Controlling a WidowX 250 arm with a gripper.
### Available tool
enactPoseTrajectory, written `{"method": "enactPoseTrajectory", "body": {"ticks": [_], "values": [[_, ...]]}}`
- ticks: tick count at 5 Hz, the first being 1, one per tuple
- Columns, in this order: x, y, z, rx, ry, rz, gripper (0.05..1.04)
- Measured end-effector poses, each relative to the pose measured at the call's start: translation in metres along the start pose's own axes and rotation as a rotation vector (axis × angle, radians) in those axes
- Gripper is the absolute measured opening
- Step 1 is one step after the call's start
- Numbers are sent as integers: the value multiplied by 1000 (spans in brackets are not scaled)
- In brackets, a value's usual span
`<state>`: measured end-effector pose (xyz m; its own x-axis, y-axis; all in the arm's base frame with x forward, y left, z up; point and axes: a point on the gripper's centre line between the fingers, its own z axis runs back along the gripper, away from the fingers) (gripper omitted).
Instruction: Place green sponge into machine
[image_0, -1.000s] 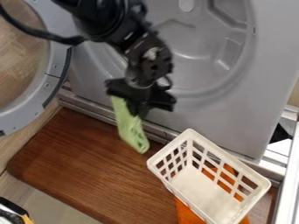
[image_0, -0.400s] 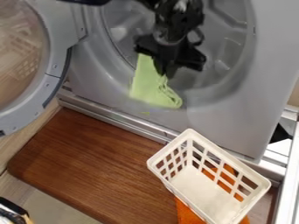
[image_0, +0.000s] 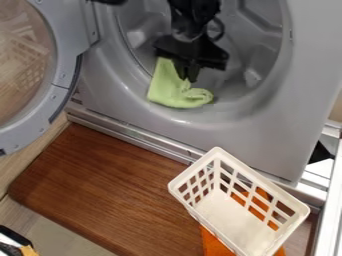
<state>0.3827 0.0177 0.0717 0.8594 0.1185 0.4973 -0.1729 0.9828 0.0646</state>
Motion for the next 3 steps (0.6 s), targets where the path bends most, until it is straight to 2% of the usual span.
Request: {"method": "enactPoseTrajectory", "body": {"ticks": [1, 3], "values": [[-1, 2, -18, -49, 45, -16, 269], [0, -4, -18, -44, 41, -5, 864]]}}
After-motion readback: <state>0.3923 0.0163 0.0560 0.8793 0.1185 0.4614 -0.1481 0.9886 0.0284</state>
